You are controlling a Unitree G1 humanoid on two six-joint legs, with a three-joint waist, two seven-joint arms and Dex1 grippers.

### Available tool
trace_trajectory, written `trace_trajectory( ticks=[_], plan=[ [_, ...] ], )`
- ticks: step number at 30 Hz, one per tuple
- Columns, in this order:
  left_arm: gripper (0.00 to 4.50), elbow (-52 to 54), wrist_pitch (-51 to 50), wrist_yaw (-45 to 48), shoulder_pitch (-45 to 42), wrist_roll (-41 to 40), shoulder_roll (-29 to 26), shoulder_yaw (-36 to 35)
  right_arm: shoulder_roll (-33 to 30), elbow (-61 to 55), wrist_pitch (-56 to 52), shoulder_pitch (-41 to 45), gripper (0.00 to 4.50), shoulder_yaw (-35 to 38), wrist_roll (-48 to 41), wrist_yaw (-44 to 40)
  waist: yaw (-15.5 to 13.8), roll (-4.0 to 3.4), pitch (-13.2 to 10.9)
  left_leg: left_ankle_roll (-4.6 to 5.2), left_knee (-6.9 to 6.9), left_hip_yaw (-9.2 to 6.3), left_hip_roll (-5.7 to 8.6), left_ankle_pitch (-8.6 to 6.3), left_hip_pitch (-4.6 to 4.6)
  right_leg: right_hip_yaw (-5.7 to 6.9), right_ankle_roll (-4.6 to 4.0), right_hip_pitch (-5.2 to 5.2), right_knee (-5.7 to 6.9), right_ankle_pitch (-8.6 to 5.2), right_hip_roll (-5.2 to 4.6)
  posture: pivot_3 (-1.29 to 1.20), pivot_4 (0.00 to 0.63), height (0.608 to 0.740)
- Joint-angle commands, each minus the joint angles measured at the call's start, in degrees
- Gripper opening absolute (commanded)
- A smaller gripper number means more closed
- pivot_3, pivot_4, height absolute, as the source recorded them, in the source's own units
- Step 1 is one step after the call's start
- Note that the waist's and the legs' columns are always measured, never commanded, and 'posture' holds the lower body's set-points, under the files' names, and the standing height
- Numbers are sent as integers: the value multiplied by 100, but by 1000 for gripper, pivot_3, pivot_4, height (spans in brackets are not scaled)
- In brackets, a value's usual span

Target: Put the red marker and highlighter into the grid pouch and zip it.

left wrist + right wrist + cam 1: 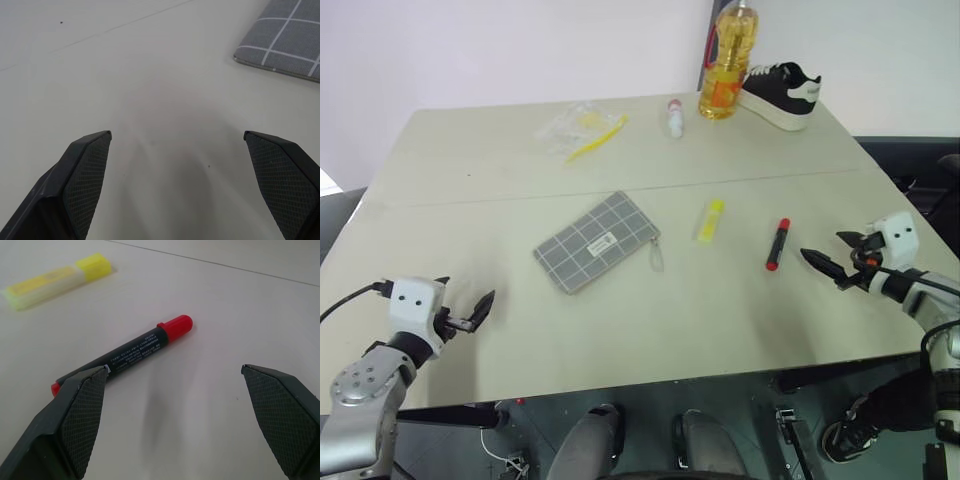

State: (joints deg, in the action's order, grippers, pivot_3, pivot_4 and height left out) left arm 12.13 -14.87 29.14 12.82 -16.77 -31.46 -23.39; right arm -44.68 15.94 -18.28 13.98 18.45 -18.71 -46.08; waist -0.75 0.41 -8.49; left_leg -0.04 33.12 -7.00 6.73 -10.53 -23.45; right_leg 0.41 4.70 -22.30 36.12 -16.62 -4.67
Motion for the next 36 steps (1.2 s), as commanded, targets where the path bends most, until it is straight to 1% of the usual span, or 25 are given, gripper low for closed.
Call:
trace_trajectory(
  ticks=[1,8,13,27,32,36],
  plan=[
    [4500,185,-10,-32,10,-63,-16,-121,-110,-73,103,50,4453,84,-3,-24,0,0,0,0,0,3,-1,0,1,0,0,0,0,0,0,0,150,740],
    [4500,231,8,-42,-1,-154,7,-242,-81,-26,141,119,4453,81,21,16,2,0,0,8,1,35,-20,-3,6,0,-6,-5,0,5,-3,0,150,740],
    [4500,210,49,-127,-18,-21,1,-158,39,-46,147,286,4453,53,-5,114,7,0,0,9,2,47,-27,-2,7,0,-11,-8,0,9,-5,0,150,740],
    [4500,332,129,-355,-51,185,199,20,285,-80,240,392,4453,-101,46,237,8,1,1,11,4,52,-28,-2,9,1,-11,-8,0,14,-6,0,150,740],
    [4500,365,274,-392,-26,294,242,61,438,-206,210,593,4453,-272,37,322,2,1,1,11,5,55,-30,-2,9,1,-8,-9,1,19,-5,0,150,740],
    [4500,336,745,-427,34,700,170,176,969,-625,83,1103,4453,-835,121,527,42,2,1,10,6,64,-39,-3,11,1,-10,-13,1,29,-5,0,150,740]
  ],
)
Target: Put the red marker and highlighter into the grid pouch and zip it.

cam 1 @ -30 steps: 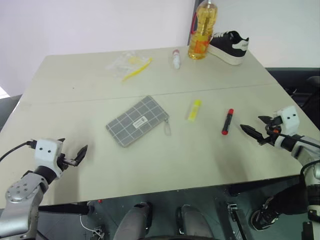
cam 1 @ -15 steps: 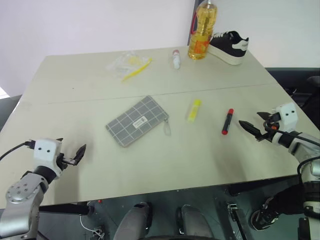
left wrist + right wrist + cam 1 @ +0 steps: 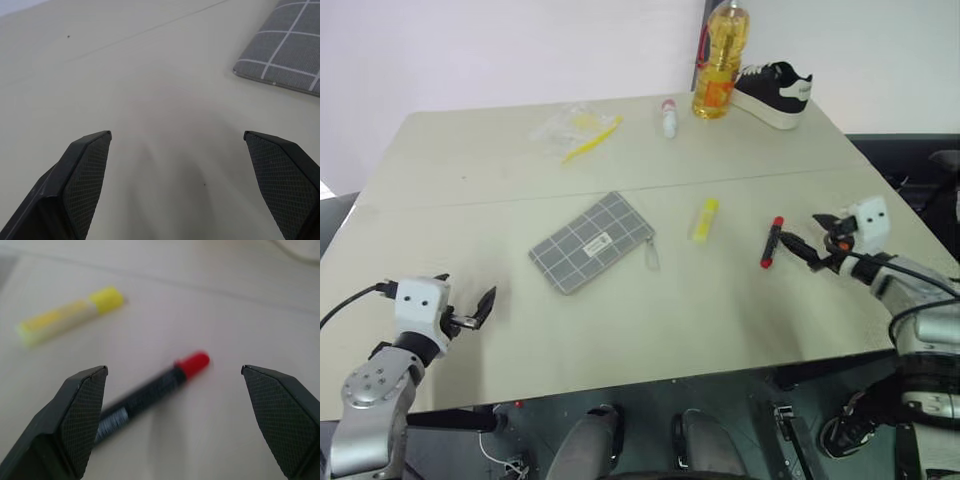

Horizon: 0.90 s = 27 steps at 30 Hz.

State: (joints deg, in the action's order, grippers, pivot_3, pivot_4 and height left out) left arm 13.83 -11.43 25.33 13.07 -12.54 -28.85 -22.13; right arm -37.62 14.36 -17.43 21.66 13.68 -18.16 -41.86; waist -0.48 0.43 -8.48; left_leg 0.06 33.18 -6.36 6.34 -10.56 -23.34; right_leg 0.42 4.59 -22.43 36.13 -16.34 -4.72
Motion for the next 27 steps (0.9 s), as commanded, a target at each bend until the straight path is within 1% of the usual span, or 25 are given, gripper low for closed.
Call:
trace_trajectory(
  ticks=[1,3,6,7,8,11,13,15,17,21,24,27],
  plan=[
    [4500,117,508,-56,3,378,-110,98,385,-522,-31,443,4453,-502,123,156,20,0,0,0,0,6,-7,0,0,2,-3,-3,0,5,0,0,150,740],
    [4500,41,654,-4,-28,485,-157,189,625,-561,-2,667,4453,-817,316,280,8,0,0,0,0,8,-13,0,0,7,-5,-8,1,11,2,0,150,740],
    [4500,-41,849,164,-56,649,-303,352,966,-441,-189,987,3677,-1183,546,543,-26,0,0,0,0,8,-14,0,0,8,-6,-8,1,12,2,0,150,740],
    [4500,-76,917,218,-60,698,-365,403,1065,-356,-190,1082,3267,-1303,671,642,-32,0,0,-1,0,9,-12,0,-1,8,-6,-9,0,12,2,0,150,740],
    [4500,-106,971,269,-61,732,-416,444,1156,-296,-226,1158,2664,-1392,734,690,-33,0,0,-1,0,8,-12,0,-1,8,-6,-10,0,12,2,0,150,740],
    [4500,-214,1118,404,-114,764,-531,519,1469,-117,-246,1398,1054,-1663,827,691,-20,2,1,-1,0,9,-9,0,-1,8,-6,-19,-2,13,2,0,150,740],
    [4500,-307,1301,602,-147,752,-659,598,1763,248,-198,1691,67,-1963,1037,720,-8,1,1,-1,0,9,-10,0,-2,7,0,-20,-2,17,2,0,150,740],
    [4500,-466,1539,761,-225,920,-840,739,2090,917,-86,2110,67,-2167,1337,977,44,1,1,-3,-2,10,-13,1,-1,8,-3,-20,4,24,6,0,150,740],
    [4500,-622,1769,856,-318,1064,-980,873,2308,1525,59,2440,67,-2196,1512,1214,80,0,0,-11,-9,9,-18,7,0,8,-15,-27,9,33,12,0,150,740],
    [4500,-1041,2286,919,-576,1516,-1268,1187,2574,2594,384,2964,67,-2304,1825,1483,112,-1,0,-19,-8,8,-17,12,6,9,-11,-41,10,36,15,0,150,740],
    [4500,-1572,2757,892,-1013,1889,-1473,1472,2898,3553,659,3431,67,-2313,1986,1717,132,-1,-1,-20,-9,10,-15,13,5,7,7,-47,9,52,16,0,150,740],
    [4500,-1962,3135,879,-1365,2073,-1518,1713,3113,4226,796,3724,67,-2230,2009,1711,149,-3,-1,-30,-17,9,-18,19,6,7,16,-59,17,68,21,0,150,740]
  ],
)
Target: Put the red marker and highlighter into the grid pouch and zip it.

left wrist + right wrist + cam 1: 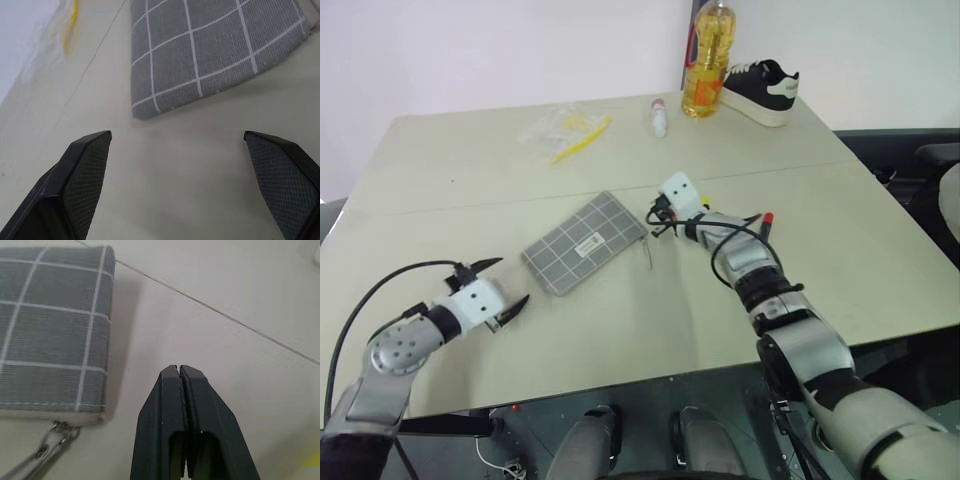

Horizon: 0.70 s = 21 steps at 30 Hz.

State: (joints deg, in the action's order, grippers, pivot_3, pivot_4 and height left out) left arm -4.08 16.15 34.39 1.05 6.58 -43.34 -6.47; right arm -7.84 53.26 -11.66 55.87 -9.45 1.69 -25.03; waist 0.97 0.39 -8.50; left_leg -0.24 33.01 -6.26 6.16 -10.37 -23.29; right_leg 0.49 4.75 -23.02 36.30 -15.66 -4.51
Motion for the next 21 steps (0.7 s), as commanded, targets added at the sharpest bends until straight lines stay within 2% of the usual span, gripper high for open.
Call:
trace_trajectory(
  ticks=[1,9,21],
  plan=[
    [4500,-265,521,-3,-246,244,-95,254,185,512,265,383,67,122,17,20,11,-1,0,-2,0,0,-1,1,0,0,6,-2,4,4,0,0,150,740],
    [4500,-681,1042,87,-679,564,-220,705,366,1198,377,684,67,232,86,-164,12,-5,1,-2,-2,0,0,2,0,-3,16,-6,9,16,0,0,150,740],
    [4500,-1247,1522,-145,-1344,872,-135,1017,420,1140,517,584,67,175,263,-432,11,-5,2,-8,3,-1,1,7,3,-4,16,-17,42,17,1,0,150,740]
  ],
)
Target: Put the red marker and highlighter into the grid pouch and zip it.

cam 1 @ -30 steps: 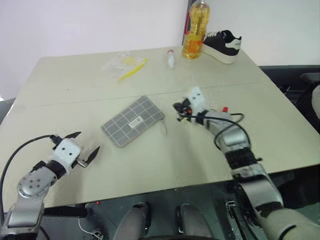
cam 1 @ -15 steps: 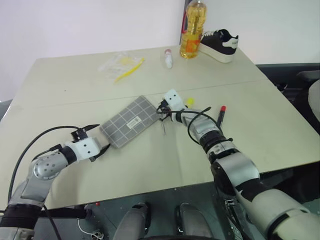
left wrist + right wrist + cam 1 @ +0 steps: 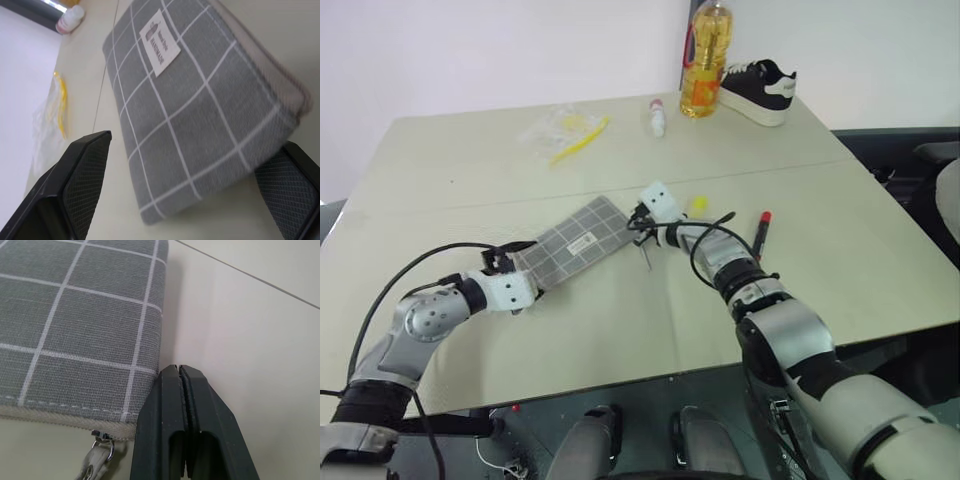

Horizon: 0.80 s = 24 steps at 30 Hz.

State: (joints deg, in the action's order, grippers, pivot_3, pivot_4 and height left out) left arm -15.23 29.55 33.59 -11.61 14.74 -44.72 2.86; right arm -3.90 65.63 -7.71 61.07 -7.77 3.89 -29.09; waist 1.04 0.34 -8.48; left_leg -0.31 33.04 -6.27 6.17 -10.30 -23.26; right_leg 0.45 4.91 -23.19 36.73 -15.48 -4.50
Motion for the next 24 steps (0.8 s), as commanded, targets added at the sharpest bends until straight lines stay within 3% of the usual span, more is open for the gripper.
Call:
trace_trajectory(
  ticks=[1,13,16,23,24],
  plan=[
    [4500,-191,258,-84,-112,58,1,99,30,-103,124,55,67,14,49,-30,5,0,0,0,0,0,0,1,0,0,0,-1,5,0,0,0,150,740],
    [4500,-1197,1036,-134,-634,-132,209,244,27,-173,131,-65,67,13,88,-32,6,2,1,-5,6,-1,0,6,3,-1,-1,-8,33,-1,1,0,150,740],
    [3642,-1428,1247,-109,-738,-185,249,277,22,-188,134,-88,0,4,99,-23,11,3,2,-5,6,-1,0,6,6,-1,0,-6,34,-1,1,0,150,740],
    [196,-1627,1515,-197,-788,-329,281,186,-10,-279,132,-144,0,0,104,-23,9,5,3,-6,7,-2,0,7,5,-2,0,-6,35,0,1,0,150,740],
    [67,-1628,1530,-203,-779,-357,269,172,-11,-286,131,-146,0,4,101,-22,10,5,3,-6,8,-2,0,6,5,-2,0,-6,35,0,1,0,150,740]
  ],
)
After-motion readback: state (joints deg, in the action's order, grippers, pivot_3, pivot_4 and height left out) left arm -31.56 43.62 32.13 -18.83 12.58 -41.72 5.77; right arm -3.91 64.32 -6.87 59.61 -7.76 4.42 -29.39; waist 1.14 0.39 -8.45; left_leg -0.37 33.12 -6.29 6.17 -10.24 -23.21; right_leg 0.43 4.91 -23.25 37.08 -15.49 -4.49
